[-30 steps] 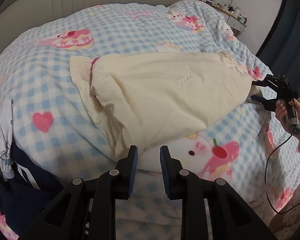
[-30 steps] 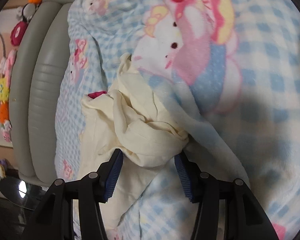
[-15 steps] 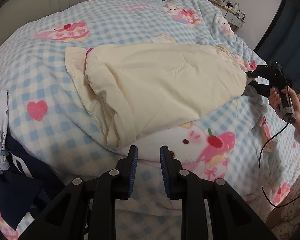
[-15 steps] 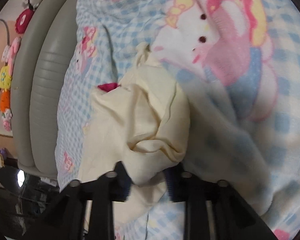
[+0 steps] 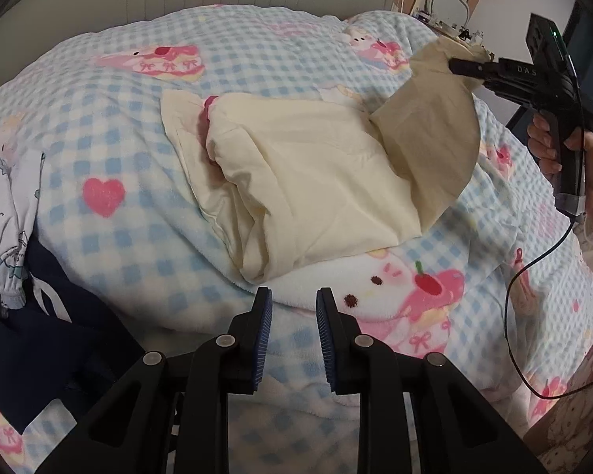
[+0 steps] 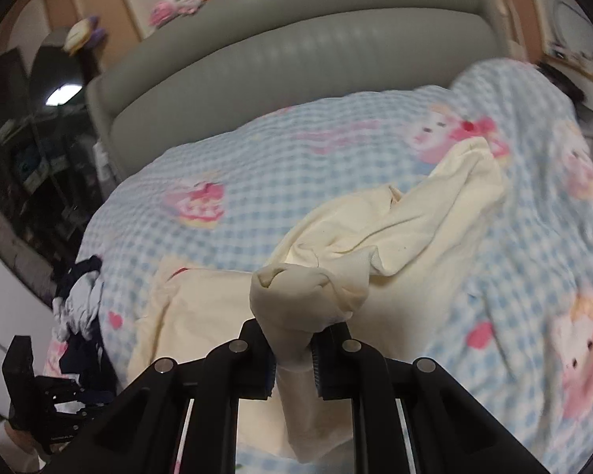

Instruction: Fold clothes

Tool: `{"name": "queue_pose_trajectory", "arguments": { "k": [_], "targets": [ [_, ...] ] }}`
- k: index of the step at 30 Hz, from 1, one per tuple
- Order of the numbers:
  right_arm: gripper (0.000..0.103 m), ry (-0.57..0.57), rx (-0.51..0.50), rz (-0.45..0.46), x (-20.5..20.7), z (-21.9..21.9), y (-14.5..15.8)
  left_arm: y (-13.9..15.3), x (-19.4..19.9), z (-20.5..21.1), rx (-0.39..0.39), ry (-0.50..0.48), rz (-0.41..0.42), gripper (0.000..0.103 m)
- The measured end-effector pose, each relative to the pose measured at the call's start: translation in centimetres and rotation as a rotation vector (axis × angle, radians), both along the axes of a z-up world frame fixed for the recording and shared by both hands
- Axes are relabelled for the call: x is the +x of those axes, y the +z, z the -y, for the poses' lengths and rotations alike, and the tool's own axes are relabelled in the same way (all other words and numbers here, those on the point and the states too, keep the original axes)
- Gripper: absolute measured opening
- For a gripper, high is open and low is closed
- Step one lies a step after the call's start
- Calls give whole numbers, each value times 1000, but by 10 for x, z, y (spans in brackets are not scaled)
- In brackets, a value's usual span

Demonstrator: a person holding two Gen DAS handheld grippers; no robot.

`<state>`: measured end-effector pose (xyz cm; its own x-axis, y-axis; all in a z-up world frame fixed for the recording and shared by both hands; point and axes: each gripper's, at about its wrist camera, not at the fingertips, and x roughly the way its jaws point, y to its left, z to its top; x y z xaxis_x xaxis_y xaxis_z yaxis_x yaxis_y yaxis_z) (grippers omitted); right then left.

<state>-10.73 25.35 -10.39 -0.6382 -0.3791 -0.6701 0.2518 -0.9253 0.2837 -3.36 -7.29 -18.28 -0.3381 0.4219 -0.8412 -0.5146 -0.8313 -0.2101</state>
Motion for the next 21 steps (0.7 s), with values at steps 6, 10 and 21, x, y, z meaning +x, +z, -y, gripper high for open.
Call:
{"name": "queue_pose_trajectory", "arguments": {
  "k": [6, 10, 21],
  "targets": [
    [12, 335, 51, 96, -4, 140, -26, -3, -3, 16, 19, 44, 13, 21],
    [12, 426, 109, 178, 8, 191, -76, -7, -7, 25, 46, 78, 35, 21],
    [14, 499, 97, 106, 33, 205, -60, -18, -11, 26, 27, 91, 56, 21]
  ]
}}
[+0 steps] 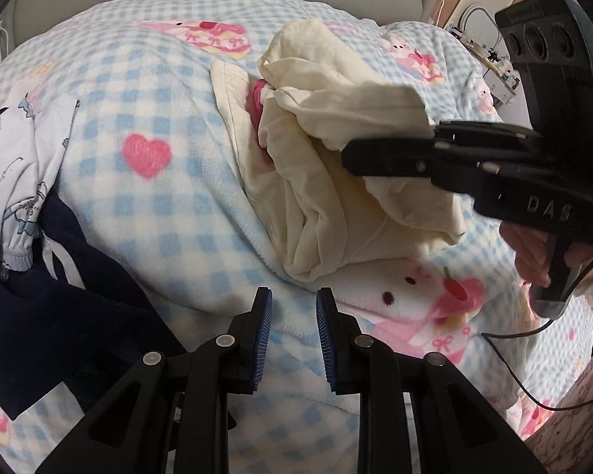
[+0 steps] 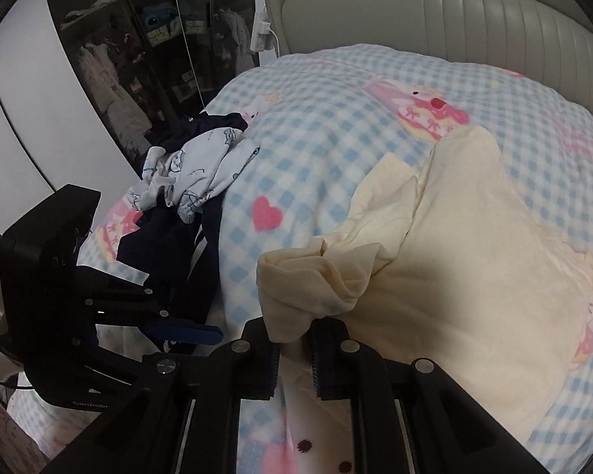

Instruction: Fold clothes

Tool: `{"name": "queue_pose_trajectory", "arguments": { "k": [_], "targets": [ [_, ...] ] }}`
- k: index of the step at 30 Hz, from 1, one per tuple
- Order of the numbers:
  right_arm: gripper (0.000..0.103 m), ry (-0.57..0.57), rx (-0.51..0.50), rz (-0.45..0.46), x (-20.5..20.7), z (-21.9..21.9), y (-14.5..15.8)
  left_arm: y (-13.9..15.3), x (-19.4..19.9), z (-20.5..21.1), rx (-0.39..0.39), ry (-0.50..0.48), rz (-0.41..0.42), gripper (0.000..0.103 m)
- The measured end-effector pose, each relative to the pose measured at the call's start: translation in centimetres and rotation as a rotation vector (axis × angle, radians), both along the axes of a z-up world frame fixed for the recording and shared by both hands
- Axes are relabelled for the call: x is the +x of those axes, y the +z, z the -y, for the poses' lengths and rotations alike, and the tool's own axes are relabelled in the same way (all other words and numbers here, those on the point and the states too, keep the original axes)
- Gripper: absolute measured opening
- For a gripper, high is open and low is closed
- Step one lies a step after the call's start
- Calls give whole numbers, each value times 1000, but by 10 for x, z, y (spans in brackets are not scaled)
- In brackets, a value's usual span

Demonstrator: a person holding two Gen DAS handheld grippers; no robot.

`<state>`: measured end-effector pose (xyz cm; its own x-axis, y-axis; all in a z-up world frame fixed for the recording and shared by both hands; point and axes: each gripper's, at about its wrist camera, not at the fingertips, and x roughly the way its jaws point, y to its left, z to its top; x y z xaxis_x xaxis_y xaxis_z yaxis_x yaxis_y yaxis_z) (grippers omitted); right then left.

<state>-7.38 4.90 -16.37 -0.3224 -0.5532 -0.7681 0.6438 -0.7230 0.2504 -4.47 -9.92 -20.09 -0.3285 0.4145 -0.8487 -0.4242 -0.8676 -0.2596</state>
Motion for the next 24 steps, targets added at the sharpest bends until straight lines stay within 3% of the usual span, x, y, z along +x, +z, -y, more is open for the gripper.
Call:
{"name": "queue_pose_trajectory", "arguments": {
  "k": [4, 6, 8, 10, 12, 14, 16, 20, 24],
  "targets": [
    [35, 17, 32, 116, -6, -6, -10, 3, -4, -1, -28, -4, -20, 21],
    [41, 29, -37, 93, 0, -19, 9, 13, -7, 1, -34, -2, -64, 21],
    [48, 38, -120, -26, 12, -39, 38, 30, -14, 0, -36, -6, -144, 21],
    [56, 0, -136, -211, 24, -61, 64, 46, -28, -6, -16, -32, -205, 21],
    [59, -116, 13, -397, 27, -72, 73, 57, -46, -26, 1, -88, -236, 21],
    [58, -212, 184, -477, 13, -80, 65, 67, -65, -48, 16, -153, -261, 21],
    [57, -299, 193, -370, -13, -98, 47, 71, -83, -72, 14, -215, -280, 21],
    [49, -392, 127, -108, -59, -130, 1, 36, -104, -99, -97, -247, -248, 21],
    [48, -399, 120, -10, -73, -149, -27, 2, -113, -72, -150, -173, -186, 20]
  ]
}}
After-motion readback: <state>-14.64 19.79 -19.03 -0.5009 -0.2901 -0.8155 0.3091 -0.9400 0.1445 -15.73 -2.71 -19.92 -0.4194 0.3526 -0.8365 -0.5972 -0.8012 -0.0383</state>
